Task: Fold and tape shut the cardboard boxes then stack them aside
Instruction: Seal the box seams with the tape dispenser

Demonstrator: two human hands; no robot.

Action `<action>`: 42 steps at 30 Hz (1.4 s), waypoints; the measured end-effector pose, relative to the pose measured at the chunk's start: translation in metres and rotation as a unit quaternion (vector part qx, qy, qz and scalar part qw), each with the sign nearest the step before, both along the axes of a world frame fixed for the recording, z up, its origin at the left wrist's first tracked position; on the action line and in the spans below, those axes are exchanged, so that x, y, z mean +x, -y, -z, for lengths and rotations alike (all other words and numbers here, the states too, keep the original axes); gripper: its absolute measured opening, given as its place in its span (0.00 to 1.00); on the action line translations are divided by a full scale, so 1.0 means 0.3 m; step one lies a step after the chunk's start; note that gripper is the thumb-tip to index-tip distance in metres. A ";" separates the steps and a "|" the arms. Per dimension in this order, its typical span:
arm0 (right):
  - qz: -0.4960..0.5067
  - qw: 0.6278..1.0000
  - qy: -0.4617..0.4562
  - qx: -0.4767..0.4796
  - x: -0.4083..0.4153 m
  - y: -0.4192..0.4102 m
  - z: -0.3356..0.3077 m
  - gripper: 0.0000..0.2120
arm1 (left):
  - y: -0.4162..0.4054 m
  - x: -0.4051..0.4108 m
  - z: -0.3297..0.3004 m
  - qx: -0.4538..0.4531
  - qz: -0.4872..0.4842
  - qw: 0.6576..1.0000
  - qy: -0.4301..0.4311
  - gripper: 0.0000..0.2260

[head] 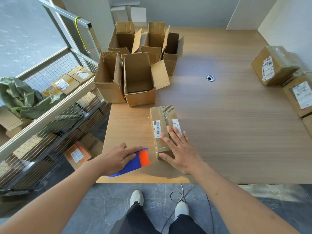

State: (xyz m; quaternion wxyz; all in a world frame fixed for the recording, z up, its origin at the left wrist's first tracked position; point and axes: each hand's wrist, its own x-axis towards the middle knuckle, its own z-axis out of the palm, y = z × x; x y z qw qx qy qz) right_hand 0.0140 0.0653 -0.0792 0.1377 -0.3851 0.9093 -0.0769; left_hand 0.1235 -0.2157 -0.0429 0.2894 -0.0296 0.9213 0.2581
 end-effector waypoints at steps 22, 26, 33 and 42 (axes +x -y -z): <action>0.117 0.993 0.002 0.017 0.030 0.176 -0.043 0.33 | 0.014 -0.083 0.033 0.002 -0.131 0.991 -0.002 0.20; 0.072 0.997 0.032 -0.003 -0.042 0.074 -0.101 0.34 | 0.079 -0.072 -0.027 0.032 -0.140 0.988 -0.056 0.25; 0.047 0.999 0.026 0.003 -0.093 -0.013 -0.155 0.45 | 0.155 -0.085 -0.083 0.124 -0.146 0.974 -0.124 0.22; 0.269 0.961 0.051 0.045 -0.021 0.243 -0.137 0.47 | 0.164 -0.133 -0.120 0.110 -0.062 0.990 -0.067 0.33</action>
